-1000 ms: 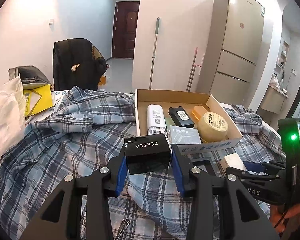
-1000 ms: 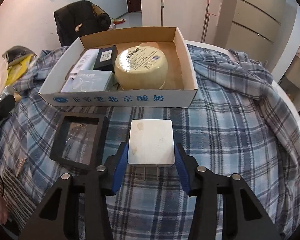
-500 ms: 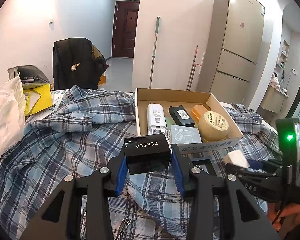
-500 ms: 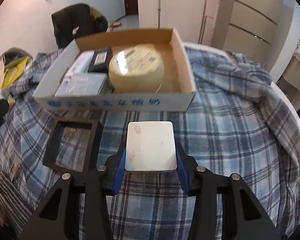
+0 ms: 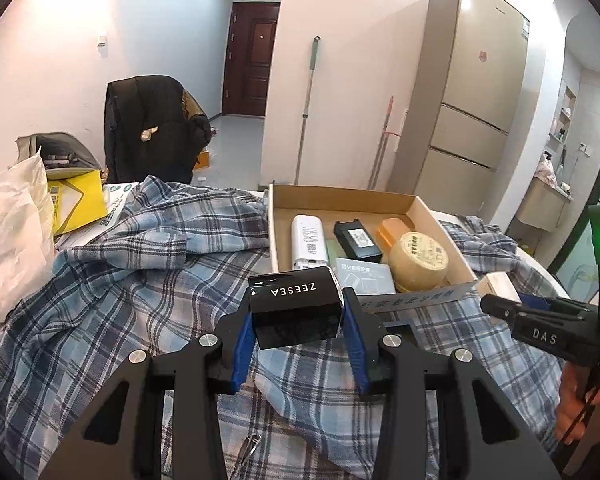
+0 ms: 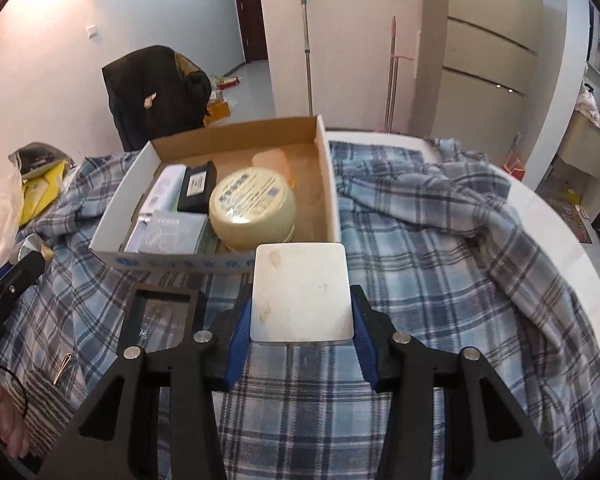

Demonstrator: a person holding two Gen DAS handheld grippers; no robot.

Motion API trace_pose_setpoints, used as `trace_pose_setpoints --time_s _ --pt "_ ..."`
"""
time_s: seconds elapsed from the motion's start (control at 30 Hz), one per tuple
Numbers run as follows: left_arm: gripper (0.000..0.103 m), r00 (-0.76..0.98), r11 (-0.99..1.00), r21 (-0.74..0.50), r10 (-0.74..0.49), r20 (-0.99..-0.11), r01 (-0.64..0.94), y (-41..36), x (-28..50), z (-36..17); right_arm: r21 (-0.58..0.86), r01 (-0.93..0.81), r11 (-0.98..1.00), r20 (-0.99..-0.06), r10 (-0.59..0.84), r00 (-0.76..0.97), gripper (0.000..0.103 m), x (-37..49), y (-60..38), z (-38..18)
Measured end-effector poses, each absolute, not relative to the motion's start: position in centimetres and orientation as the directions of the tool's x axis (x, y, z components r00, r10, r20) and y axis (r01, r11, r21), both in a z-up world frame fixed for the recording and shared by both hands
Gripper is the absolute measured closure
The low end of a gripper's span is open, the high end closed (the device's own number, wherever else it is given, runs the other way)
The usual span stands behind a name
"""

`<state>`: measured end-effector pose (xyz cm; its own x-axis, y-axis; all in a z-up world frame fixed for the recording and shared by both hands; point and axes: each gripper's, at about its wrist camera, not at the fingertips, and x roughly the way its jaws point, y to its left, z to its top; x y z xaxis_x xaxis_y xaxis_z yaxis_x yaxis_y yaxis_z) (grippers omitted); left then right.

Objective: Organize rigid objects
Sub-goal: 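Lower the ZEESA box into the cardboard box with the left tool while the right tool carries the plug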

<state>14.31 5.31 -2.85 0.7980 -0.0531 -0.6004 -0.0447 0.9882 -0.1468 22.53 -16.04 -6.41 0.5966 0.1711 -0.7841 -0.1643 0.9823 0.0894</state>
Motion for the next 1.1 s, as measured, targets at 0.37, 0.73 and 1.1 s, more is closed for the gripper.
trace_pose_setpoints --time_s 0.37,0.73,1.1 --pt "0.061 0.795 0.99 -0.138 -0.075 -0.602 -0.011 5.8 15.1 -0.3 0.04 -0.206 0.978 -0.759 0.164 0.63 0.059 23.1 -17.5 -4.1" --pt "0.061 0.691 0.994 -0.097 -0.111 -0.715 0.06 3.4 25.4 -1.7 0.088 -0.208 0.974 -0.729 0.205 0.653 0.059 28.3 -16.4 -1.4" --pt "0.061 0.619 0.997 -0.075 -0.079 -0.781 0.033 3.3 30.3 -5.3 0.103 -0.217 0.971 -0.759 0.218 0.613 0.059 29.3 -15.8 -3.5"
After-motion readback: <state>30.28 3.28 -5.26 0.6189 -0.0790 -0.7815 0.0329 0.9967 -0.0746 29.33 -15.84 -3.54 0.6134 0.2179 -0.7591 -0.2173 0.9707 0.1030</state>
